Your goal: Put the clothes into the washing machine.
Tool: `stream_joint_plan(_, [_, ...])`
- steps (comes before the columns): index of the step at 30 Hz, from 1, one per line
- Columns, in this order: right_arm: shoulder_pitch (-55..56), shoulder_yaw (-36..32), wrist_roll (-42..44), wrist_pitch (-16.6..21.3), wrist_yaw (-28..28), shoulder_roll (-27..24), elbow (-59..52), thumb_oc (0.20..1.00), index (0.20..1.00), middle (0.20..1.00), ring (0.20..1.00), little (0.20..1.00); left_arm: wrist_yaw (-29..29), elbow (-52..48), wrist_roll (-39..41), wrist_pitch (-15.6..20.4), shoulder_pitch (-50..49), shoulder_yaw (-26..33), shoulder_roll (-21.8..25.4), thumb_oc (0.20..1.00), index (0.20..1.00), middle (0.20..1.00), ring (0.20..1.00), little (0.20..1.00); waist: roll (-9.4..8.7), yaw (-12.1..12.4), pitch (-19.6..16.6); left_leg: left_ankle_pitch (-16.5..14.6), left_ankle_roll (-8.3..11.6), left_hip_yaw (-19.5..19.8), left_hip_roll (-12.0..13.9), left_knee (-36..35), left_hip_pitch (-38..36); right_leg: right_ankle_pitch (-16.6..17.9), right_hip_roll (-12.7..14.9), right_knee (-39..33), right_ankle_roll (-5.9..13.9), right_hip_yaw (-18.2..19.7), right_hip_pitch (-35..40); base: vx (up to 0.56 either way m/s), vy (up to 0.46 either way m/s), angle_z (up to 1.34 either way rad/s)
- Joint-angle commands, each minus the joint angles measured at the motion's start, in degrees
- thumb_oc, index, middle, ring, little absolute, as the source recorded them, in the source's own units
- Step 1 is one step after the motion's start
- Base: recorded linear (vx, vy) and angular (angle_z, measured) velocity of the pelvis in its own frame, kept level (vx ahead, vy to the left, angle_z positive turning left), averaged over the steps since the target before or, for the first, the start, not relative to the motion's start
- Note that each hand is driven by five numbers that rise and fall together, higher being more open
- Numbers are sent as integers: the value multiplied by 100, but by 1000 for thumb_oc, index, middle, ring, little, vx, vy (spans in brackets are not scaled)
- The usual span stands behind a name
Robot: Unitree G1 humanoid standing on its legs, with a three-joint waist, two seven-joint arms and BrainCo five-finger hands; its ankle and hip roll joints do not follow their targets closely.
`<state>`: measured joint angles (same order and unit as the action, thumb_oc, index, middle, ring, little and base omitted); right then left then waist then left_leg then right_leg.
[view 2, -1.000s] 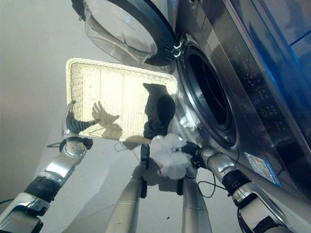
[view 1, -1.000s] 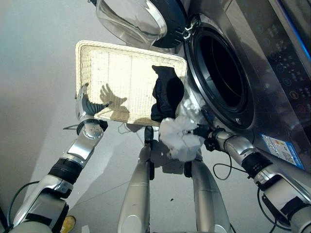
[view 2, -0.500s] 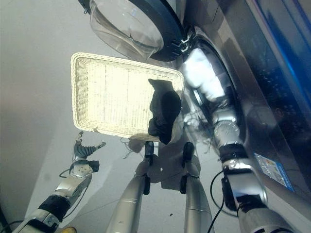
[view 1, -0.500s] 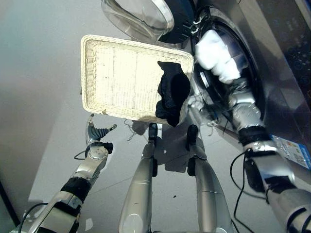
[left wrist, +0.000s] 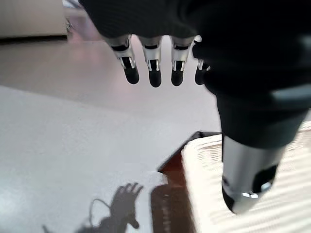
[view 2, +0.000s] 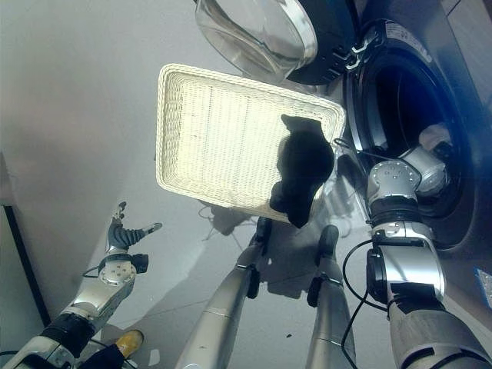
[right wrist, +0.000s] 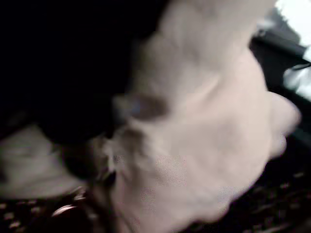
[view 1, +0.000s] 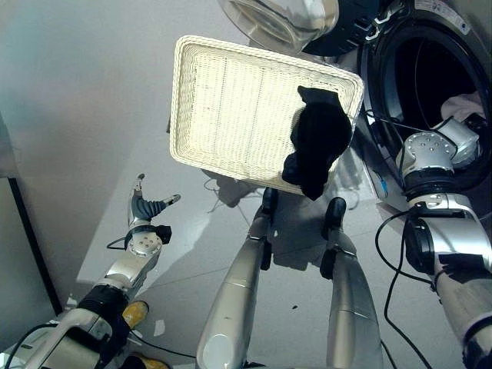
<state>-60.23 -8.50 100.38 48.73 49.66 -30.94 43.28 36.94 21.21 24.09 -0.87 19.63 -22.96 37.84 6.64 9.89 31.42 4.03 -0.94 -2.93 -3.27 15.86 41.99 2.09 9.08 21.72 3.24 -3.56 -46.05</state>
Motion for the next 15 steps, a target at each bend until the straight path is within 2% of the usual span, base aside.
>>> stream_joint_plan(1, [765,-156,1262,-696,-1076,-1274,-344,1000,1000,1000,1000,1000,-94,118,276,-9,-290,352,-281,1000,1000,1000,1000,1000,501,-603,-162,151,361,312,-85,-335,-76,-321,-609,131,-116,-355,58,-6,-47,-10])
stream_joint_plan(2, [868,-92,1262,-1029,-1320,-948,-549,1000,1000,1000,1000,1000,-73,164,292,-22,-307,307,-408,1000,1000,1000,1000,1000,494,-592,-162,114,361,298,-80,-358,-103,-380,-607,117,-109,-362,112,10,-27,-6])
stream_joint_plan(3, [868,-92,1262,-1029,-1320,-948,-549,1000,1000,1000,1000,1000,-73,164,292,-22,-307,307,-408,1000,1000,1000,1000,1000,494,-592,-162,114,361,298,-80,-358,-103,-380,-607,117,-109,-362,112,-26,-31,-4])
stream_joint_plan(4, [985,-42,1262,-1503,-1588,-666,-697,1000,1000,1000,1000,1000,-75,259,334,4,-303,273,-466,1000,1000,1000,1000,1000,479,-597,-162,183,361,283,-67,-407,-73,-319,-623,59,-122,-378,106,-45,-4,-10])
stream_joint_plan(5, [1070,249,1262,-2436,-2385,-327,-706,1000,1000,1000,1000,1000,-52,382,390,71,-357,169,-702,1000,1000,1000,1000,1000,495,-582,-162,176,359,259,-70,-468,-109,-374,-636,42,-127,-356,149,-65,0,-12])
stream_joint_plan(6, [1087,401,1213,-2716,-2726,-242,-725,1000,1000,1000,1000,1000,-57,410,407,92,-381,138,-802,1000,1000,1000,1000,1000,499,-572,-162,185,352,250,-75,-503,-112,-384,-640,17,-130,-357,157,-53,12,-14])
stream_joint_plan(7, [1063,407,1229,-2732,-2759,-248,-708,1000,1000,1000,1000,1000,-57,413,405,97,-366,154,-807,1000,1000,1000,1000,1000,508,-572,-162,248,350,248,-65,-520,-67,-309,-650,-20,-137,-363,121,-65,37,-25])
stream_joint_plan(8, [1062,563,729,-2852,-3070,-62,-799,1000,1000,1000,1000,1000,-180,537,577,290,-434,95,-954,1000,1000,1000,1000,1000,521,-568,-162,236,362,227,-63,-594,-112,-358,-659,-59,-137,-347,158,-62,51,-31])
stream_joint_plan(9, [1101,601,415,-2806,-3232,37,-863,1000,1000,1000,1000,1000,-216,616,626,360,-476,59,-1066,1000,1000,1000,1000,1000,525,-573,-162,248,366,214,-62,-642,-124,-356,-663,-89,-133,-343,160,-87,71,-37])
stream_joint_plan(11, [1101,664,-394,-2443,-3638,371,-1006,1000,1000,1000,1000,1000,-346,951,731,421,-554,-26,-1341,1000,1000,1000,1000,1000,539,-575,-162,340,370,195,-50,-767,-116,-257,-705,-228,-131,-337,167,-87,58,-20])
stream_joint_plan(12, [1040,710,-423,-2302,-3857,495,-1097,1000,1000,1000,1000,1000,-371,1153,791,424,-597,-77,-1465,1000,1000,1000,1000,1000,536,-580,-162,310,379,177,-52,-830,-194,-315,-699,-254,-121,-332,230,-57,45,-11])
stream_joint_plan(15, [935,762,-571,-2177,-3970,648,-1209,1000,1000,1000,1000,1000,-448,1489,952,507,-593,-93,-1643,1000,1000,1000,1000,1000,549,-577,-162,405,384,166,-39,-933,-163,-210,-722,-367,-115,-332,205,-75,47,-6])
